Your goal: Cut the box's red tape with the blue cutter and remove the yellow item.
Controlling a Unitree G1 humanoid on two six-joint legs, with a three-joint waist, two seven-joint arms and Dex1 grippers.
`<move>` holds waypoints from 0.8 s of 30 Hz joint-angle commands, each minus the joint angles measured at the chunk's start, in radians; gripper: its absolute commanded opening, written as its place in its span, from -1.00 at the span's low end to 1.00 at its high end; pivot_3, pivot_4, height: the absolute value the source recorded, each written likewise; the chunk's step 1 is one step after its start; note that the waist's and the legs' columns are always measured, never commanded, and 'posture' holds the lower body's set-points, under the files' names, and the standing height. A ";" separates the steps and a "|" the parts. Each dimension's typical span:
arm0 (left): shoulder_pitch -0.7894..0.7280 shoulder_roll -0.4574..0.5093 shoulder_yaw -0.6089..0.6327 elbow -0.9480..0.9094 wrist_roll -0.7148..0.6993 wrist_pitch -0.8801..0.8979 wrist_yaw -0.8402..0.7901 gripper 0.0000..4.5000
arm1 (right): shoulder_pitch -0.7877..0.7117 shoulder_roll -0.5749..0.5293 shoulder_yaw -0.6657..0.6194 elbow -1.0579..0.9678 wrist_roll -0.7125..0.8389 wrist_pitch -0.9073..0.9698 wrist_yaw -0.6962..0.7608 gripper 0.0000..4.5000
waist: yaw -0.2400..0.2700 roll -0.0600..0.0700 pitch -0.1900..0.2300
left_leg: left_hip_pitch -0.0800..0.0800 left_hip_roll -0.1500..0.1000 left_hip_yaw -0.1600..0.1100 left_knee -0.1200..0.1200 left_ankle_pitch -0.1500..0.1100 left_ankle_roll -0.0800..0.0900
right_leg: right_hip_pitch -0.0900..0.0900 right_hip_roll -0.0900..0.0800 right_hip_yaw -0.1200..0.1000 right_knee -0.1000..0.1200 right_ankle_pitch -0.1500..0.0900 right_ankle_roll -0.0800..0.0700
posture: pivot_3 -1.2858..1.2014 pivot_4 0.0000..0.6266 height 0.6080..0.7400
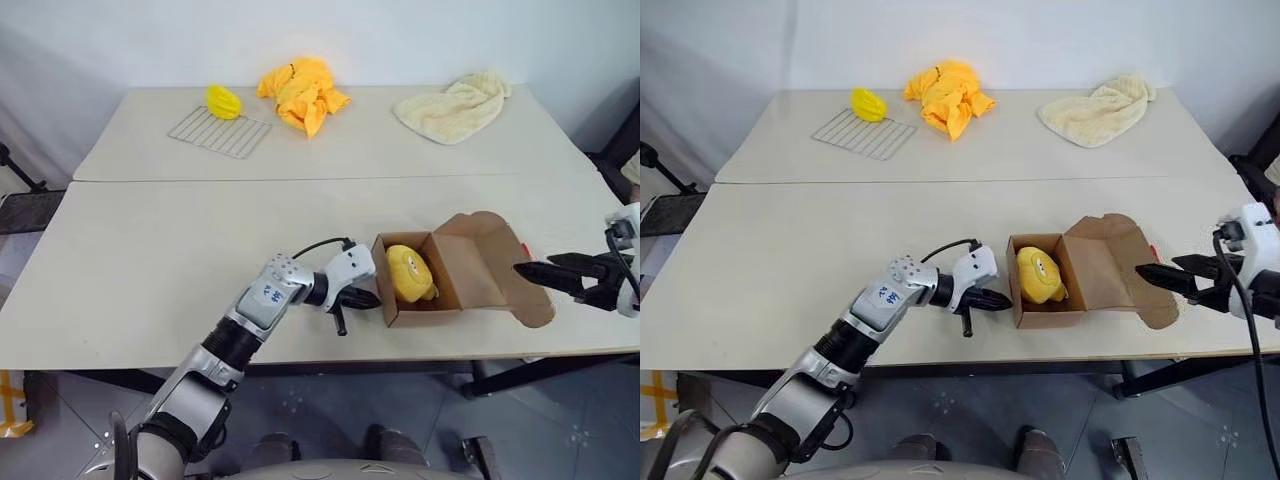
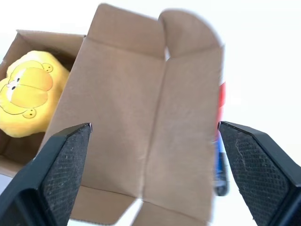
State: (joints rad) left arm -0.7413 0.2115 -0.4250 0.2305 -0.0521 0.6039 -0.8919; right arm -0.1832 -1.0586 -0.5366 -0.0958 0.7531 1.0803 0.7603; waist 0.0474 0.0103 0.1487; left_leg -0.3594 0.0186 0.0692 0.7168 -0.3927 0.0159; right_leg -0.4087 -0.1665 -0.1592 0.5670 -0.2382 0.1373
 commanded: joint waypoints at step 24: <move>-0.401 -0.050 0.013 0.060 -0.027 -0.002 -0.120 0.99 | 0.564 0.129 -0.418 -0.335 -0.155 -0.547 0.460 1.00 | 0.020 -0.002 0.015 | -0.001 -0.002 0.001 -0.001 0.000 0.001 | 0.000 0.000 0.001 -0.003 0.002 0.004 | 0.03 -0.52 1.00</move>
State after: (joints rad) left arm -1.1175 0.1728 -0.3949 0.2797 -0.0900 0.6256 -1.0055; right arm 0.3663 -0.9391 -0.9082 -0.4027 0.5949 0.5596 1.2013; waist 0.0677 0.0081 0.1635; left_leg -0.3600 0.0169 0.0702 0.7158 -0.3924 0.0167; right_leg -0.4083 -0.1665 -0.1581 0.5641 -0.2358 0.1418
